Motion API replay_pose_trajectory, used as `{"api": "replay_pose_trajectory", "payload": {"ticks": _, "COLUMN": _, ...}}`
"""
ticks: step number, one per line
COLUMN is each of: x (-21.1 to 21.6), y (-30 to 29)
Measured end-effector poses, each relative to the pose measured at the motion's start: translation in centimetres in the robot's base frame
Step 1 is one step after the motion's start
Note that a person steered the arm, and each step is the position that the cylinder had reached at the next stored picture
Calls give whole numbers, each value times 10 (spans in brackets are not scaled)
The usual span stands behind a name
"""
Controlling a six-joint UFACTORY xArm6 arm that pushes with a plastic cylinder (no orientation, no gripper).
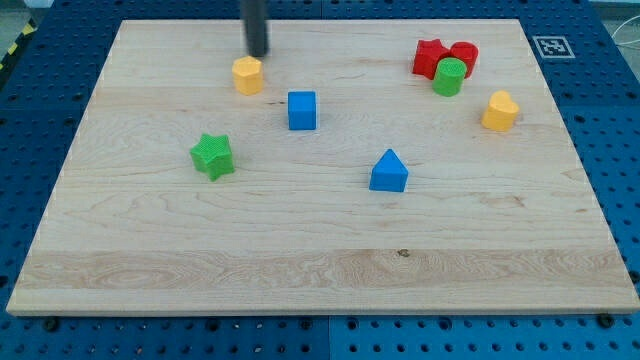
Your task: Slide the green star closer to the blue cube
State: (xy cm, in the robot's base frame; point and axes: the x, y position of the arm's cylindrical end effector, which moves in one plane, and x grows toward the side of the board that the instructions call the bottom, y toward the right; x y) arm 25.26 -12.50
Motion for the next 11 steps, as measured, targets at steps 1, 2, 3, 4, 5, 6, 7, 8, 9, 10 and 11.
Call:
{"api": "replay_pose_trajectory", "payload": {"ticks": 1, "x": 8, "y": -62}}
{"api": "replay_pose_trajectory", "payload": {"ticks": 2, "x": 81, "y": -90}}
{"api": "replay_pose_trajectory", "payload": {"ticks": 3, "x": 163, "y": -105}}
{"api": "replay_pose_trajectory", "payload": {"ticks": 4, "x": 195, "y": -105}}
{"api": "replay_pose_trajectory", "payload": {"ticks": 5, "x": 214, "y": -71}}
{"api": "replay_pose_trajectory", "payload": {"ticks": 6, "x": 220, "y": -37}}
{"api": "replay_pose_trajectory", "payload": {"ticks": 7, "x": 213, "y": -6}}
{"api": "replay_pose_trajectory", "payload": {"ticks": 8, "x": 205, "y": 19}}
{"api": "replay_pose_trajectory", "payload": {"ticks": 9, "x": 180, "y": 21}}
{"api": "replay_pose_trajectory", "payload": {"ticks": 10, "x": 171, "y": 33}}
{"api": "replay_pose_trajectory", "payload": {"ticks": 11, "x": 171, "y": 69}}
